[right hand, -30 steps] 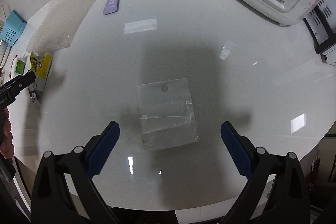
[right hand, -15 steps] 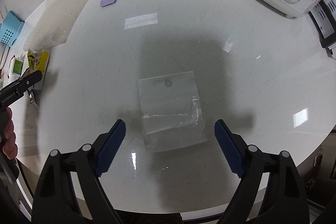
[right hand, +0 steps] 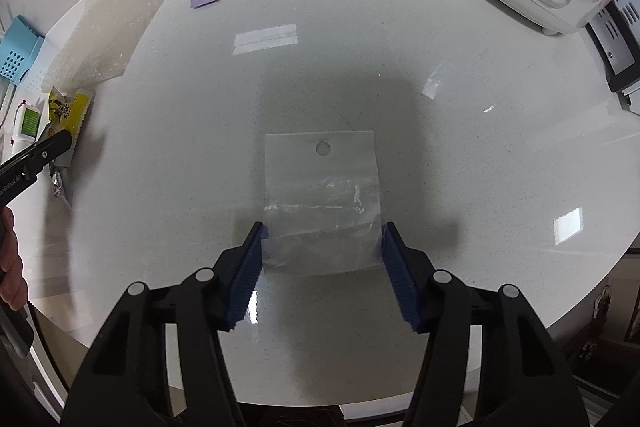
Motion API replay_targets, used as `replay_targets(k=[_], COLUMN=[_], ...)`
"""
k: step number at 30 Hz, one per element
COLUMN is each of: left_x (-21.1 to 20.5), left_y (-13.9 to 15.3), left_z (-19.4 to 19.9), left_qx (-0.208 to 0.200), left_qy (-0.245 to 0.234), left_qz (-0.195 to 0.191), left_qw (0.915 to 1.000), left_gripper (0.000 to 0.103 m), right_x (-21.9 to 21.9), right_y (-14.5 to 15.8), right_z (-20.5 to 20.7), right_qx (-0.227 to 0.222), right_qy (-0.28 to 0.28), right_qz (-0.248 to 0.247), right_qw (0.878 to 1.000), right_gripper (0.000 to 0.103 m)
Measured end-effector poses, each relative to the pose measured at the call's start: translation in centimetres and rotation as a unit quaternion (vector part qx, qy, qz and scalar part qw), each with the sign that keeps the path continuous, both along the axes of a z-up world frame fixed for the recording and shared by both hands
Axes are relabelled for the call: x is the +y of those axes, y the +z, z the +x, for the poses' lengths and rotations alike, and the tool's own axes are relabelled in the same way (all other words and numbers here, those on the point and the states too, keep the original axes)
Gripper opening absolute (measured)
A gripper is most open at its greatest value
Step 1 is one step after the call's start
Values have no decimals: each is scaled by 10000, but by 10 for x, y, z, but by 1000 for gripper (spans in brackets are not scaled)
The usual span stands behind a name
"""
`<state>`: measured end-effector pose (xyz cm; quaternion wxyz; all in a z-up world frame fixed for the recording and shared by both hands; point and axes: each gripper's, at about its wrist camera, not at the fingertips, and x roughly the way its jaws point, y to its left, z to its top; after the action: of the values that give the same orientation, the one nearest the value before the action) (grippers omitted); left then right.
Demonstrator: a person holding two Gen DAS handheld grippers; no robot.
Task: Collect trash
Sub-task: 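Grasp the yellow snack bag with the left gripper while the right grasps the clear plastic bag, then lift both held bags and carry them down over the wastebasket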
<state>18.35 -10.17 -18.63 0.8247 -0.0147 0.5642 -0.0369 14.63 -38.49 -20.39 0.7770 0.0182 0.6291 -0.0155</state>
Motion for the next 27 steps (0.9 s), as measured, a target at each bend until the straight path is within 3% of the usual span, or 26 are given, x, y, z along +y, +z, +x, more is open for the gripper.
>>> replay_targets(k=[11, 27], left_x=[1, 4], left_y=[10, 47], left_z=[-12, -55], left_qx=[-82, -331], left_qy=[118, 489], left_qz=[-48, -89], left_qw=[9999, 9982], left_gripper=[73, 73], right_x=[-5, 6], right_y=[13, 28], right_z=[-6, -12], right_qx=[-192, -473], right_qy=[49, 600], right_qz=[169, 424], right_qw=[9997, 9962], right_gripper=[55, 55])
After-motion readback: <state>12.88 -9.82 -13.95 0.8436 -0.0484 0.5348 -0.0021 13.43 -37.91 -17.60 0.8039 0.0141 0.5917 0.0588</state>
